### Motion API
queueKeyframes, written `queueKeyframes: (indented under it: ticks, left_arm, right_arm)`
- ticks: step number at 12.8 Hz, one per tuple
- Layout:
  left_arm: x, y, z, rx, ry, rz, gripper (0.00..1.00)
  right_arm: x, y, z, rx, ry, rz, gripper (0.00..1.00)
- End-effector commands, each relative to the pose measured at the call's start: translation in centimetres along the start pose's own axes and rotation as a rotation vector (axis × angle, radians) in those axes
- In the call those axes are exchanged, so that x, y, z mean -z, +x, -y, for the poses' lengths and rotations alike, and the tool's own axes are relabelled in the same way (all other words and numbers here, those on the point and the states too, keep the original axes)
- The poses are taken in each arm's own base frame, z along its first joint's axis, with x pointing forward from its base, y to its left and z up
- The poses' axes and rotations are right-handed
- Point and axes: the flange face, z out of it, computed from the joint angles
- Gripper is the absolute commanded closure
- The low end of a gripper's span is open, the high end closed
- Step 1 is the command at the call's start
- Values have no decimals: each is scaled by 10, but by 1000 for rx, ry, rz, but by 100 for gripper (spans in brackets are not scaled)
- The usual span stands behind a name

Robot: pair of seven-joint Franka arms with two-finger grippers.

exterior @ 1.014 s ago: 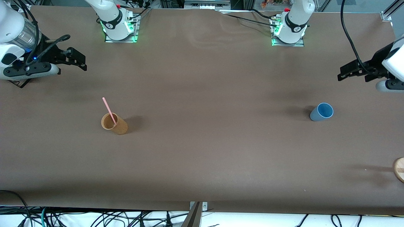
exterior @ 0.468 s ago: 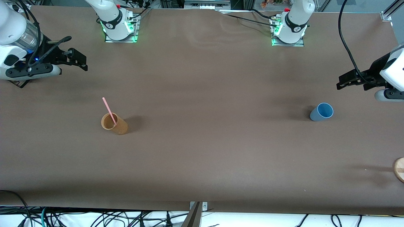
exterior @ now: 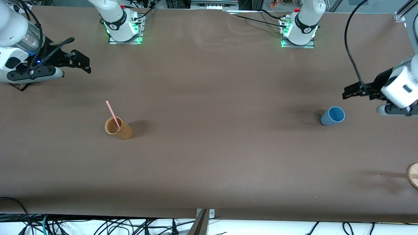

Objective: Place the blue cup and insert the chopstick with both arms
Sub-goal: 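Reach the left gripper to the blue cup while the right gripper approaches the chopstick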

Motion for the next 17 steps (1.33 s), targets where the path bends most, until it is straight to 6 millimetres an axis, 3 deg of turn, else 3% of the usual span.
queueKeyframes:
  ticks: [1,4,6,8,11,13,15,17]
  left_arm:
    - [-69,27,12,-24,76,-6,0]
    - [-166,27,18,-32,78,-63,0]
    - [-211,17,26,-84,91,-111,0]
    - [-234,3,51,-140,107,-138,0]
    - [-252,-27,51,-152,102,-147,0]
    - [-266,-41,55,-169,100,-148,0]
    - [-279,-55,60,-191,102,-182,0]
    - [-289,-63,61,-197,102,-194,0]
  right_arm:
    - [2,-8,-1,17,-16,-11,0]
    - [2,-8,-1,17,-15,-11,0]
    - [1,-8,-2,16,-15,-10,0]
    - [1,-8,-2,16,-15,-10,0]
    - [-4,-5,-1,17,-14,-7,0]
    - [-30,8,-5,13,-8,20,0]
    - [-74,36,-10,8,10,65,0]
    - [-131,64,-16,3,28,107,0]
